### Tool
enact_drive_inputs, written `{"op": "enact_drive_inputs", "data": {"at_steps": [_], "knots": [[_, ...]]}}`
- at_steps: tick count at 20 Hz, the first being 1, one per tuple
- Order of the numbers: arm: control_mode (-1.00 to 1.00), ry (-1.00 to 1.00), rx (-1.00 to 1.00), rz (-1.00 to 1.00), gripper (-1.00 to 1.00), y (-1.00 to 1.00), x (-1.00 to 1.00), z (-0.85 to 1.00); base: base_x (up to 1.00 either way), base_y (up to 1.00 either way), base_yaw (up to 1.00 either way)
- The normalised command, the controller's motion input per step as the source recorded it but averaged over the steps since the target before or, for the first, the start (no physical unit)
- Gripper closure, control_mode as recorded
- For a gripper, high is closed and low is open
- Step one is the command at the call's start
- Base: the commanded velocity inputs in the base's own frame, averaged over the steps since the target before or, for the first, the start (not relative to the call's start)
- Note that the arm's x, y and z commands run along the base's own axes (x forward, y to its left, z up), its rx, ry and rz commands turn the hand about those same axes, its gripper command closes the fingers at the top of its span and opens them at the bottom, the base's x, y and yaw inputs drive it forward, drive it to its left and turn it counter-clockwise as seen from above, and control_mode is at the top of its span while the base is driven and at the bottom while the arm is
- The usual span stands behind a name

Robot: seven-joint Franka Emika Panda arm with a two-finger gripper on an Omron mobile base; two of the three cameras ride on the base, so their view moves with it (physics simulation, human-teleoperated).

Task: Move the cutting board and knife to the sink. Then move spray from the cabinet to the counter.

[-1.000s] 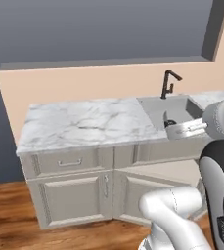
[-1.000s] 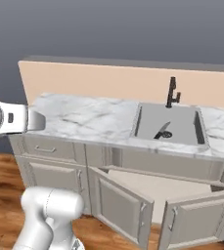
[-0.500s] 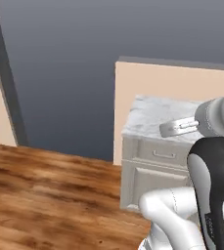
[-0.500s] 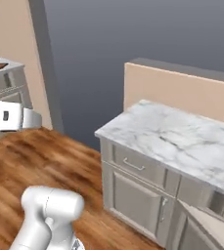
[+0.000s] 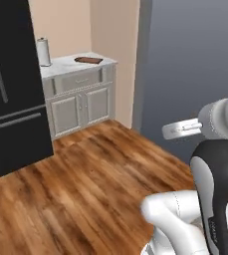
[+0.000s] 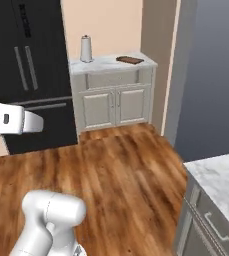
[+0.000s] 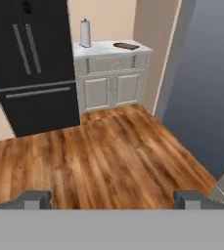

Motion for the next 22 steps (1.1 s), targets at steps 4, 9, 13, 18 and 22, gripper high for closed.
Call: {"op": "enact_drive_inputs", "data": {"at_steps": [4,9,13,18,22], "knots": [[1.00,0.00,0.00,0.00,-1.00,0.00,0.00,0.00,0.65,-0.11,0.88],[1.00,0.00,0.00,0.00,-1.00,0.00,0.00,0.00,1.00,-0.52,0.45],[1.00,0.00,0.00,0.00,-1.00,0.00,0.00,0.00,1.00,-0.93,0.32],[1.00,0.00,0.00,0.00,-1.00,0.00,0.00,0.00,1.00,-1.00,0.26],[1.00,0.00,0.00,0.00,-1.00,0.00,0.00,0.00,1.00,-1.00,0.27]]}}
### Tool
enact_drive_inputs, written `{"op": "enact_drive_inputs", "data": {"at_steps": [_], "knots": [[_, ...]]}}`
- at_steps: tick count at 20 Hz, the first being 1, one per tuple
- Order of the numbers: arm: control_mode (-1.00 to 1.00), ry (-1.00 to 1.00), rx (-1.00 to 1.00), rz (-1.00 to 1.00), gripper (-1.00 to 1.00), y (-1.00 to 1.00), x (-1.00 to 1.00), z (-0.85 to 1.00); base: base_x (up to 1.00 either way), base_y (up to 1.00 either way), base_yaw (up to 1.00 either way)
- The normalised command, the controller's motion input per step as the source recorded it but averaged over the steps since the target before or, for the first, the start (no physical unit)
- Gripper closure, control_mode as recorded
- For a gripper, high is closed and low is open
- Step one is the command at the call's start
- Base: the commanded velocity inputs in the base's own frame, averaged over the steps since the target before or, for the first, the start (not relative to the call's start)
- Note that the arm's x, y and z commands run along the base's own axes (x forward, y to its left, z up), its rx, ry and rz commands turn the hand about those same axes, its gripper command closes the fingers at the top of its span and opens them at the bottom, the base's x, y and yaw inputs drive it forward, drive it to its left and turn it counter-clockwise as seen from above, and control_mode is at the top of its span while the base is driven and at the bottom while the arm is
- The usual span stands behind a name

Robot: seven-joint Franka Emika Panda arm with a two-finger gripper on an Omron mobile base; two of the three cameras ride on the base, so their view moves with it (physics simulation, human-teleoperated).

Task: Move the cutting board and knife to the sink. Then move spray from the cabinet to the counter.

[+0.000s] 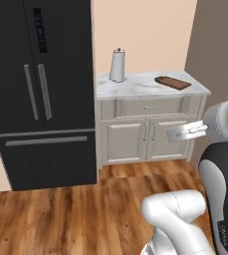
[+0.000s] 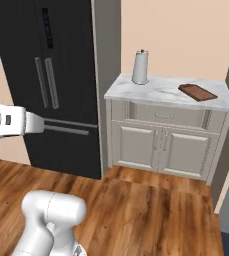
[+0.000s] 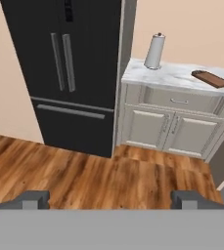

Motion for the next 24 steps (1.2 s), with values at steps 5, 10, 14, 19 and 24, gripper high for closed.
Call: {"op": "enact_drive_inputs", "data": {"at_steps": [5,10,14,19,24], "knots": [[1.00,0.00,0.00,0.00,-1.00,0.00,0.00,0.00,1.00,-0.76,0.20],[1.00,0.00,0.00,0.00,-1.00,0.00,0.00,0.00,1.00,-0.58,0.14],[1.00,0.00,0.00,0.00,-1.00,0.00,0.00,0.00,1.00,-0.20,0.01],[1.00,0.00,0.00,0.00,-1.00,0.00,0.00,0.00,1.00,0.60,-0.25],[1.00,0.00,0.00,0.00,-1.00,0.00,0.00,0.00,1.00,0.70,-0.26]]}}
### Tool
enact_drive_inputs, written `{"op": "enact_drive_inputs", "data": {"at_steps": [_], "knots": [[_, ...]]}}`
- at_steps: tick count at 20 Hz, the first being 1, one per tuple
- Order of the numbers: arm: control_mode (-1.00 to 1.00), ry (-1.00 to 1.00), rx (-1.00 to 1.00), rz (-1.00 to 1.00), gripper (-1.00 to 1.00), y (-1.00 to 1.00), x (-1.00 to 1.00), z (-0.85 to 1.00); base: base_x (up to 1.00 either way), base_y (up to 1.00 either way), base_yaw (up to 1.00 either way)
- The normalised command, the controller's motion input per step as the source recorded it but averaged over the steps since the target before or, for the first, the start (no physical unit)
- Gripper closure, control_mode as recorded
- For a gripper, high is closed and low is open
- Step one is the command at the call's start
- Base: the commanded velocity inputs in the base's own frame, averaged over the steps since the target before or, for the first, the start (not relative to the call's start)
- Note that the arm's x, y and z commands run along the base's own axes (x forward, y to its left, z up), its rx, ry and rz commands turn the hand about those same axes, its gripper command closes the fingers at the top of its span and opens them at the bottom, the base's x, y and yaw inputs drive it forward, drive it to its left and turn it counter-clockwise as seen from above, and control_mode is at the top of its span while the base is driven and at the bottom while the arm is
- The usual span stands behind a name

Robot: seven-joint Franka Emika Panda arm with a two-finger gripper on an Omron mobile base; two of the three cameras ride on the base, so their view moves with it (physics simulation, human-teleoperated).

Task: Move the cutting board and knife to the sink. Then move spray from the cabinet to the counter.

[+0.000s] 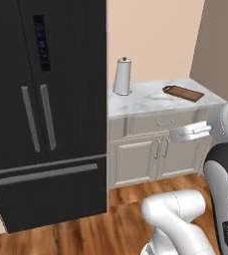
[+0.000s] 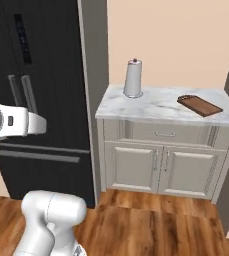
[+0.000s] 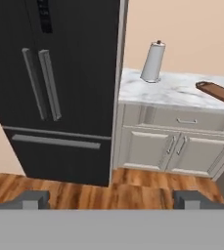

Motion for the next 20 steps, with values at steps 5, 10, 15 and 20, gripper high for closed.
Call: {"op": "enact_drive_inputs", "data": {"at_steps": [5,10,15,20], "knots": [[1.00,0.00,0.00,0.00,-1.00,0.00,0.00,0.00,0.93,-0.30,-0.08],[1.00,0.00,0.00,0.00,-1.00,0.00,0.00,0.00,0.50,-0.97,-0.01],[1.00,0.00,0.00,0.00,-1.00,0.00,0.00,0.00,0.37,-0.79,-0.02],[1.00,0.00,0.00,0.00,-1.00,0.00,0.00,0.00,0.85,-0.10,-0.21]]}}
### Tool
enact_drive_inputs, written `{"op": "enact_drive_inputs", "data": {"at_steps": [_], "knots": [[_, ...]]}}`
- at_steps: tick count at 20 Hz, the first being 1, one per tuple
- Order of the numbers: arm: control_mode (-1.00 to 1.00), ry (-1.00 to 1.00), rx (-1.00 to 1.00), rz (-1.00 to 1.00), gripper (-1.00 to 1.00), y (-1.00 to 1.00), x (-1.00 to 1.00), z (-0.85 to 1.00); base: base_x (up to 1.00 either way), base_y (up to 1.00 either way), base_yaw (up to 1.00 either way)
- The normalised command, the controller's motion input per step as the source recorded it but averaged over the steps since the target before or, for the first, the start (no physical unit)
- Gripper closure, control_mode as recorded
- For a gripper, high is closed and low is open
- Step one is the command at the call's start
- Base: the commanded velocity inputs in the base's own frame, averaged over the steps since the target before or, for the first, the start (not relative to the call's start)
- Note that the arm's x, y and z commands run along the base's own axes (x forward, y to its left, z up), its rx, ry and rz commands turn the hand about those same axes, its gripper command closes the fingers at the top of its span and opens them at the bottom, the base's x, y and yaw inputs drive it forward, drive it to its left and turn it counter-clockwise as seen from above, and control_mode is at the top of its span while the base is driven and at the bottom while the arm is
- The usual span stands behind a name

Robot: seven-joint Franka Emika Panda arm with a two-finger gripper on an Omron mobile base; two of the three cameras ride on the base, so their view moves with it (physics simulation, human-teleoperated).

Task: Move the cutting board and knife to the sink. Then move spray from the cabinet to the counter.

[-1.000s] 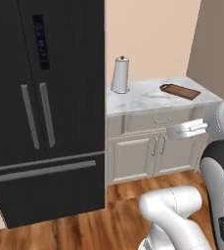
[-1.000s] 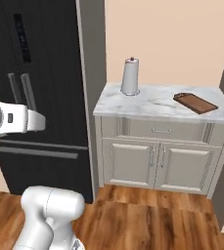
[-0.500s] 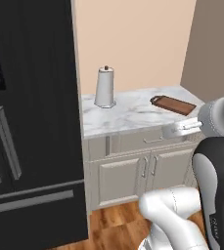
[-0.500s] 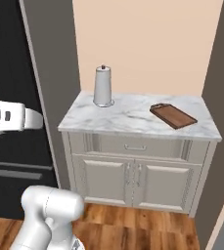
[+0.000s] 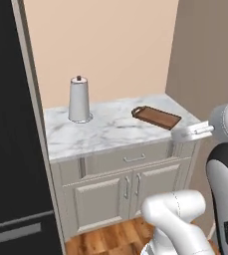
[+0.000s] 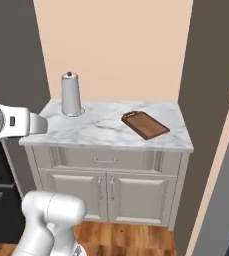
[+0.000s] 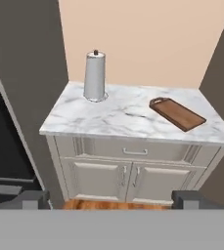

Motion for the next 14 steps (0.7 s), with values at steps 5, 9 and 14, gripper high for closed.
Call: {"op": "enact_drive_inputs", "data": {"at_steps": [5,9,14], "knots": [[1.00,0.00,0.00,0.00,-1.00,0.00,0.00,0.00,0.96,-0.08,-0.31],[1.00,0.00,0.00,0.00,-1.00,0.00,0.00,0.00,0.71,-0.04,-0.24],[1.00,0.00,0.00,0.00,-1.00,0.00,0.00,0.00,0.68,0.18,-0.20]]}}
